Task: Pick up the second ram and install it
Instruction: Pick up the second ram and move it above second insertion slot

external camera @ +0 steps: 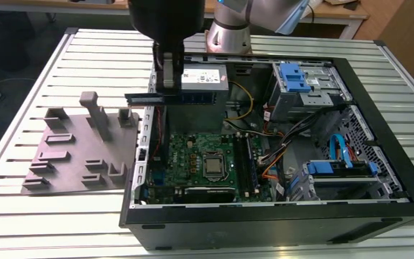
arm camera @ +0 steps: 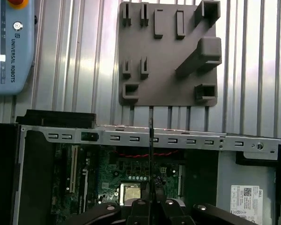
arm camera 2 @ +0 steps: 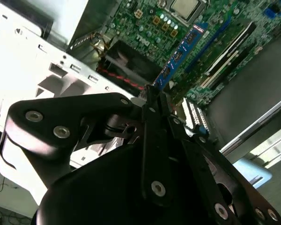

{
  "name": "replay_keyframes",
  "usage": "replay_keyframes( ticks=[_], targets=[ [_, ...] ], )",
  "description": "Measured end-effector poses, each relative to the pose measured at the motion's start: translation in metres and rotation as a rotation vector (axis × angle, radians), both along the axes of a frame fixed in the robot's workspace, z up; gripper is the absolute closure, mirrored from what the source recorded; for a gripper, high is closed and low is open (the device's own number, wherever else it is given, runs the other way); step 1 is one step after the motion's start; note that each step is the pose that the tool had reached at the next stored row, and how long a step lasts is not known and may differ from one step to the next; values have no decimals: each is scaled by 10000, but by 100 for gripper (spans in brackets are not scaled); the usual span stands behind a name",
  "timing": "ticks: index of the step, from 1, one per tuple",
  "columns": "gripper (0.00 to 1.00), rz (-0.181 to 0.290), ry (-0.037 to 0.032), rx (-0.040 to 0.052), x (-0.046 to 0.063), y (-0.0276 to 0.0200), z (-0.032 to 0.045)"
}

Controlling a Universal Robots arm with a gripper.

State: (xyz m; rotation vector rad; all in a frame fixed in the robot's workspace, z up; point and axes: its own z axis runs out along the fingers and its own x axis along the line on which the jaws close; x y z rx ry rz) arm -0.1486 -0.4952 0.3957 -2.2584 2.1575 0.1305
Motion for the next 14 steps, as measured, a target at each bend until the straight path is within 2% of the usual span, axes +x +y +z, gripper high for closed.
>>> replay_keyframes(
  ticks=[14],
  targets=[
    [86,1,17,0,415,0,-1]
  ],
)
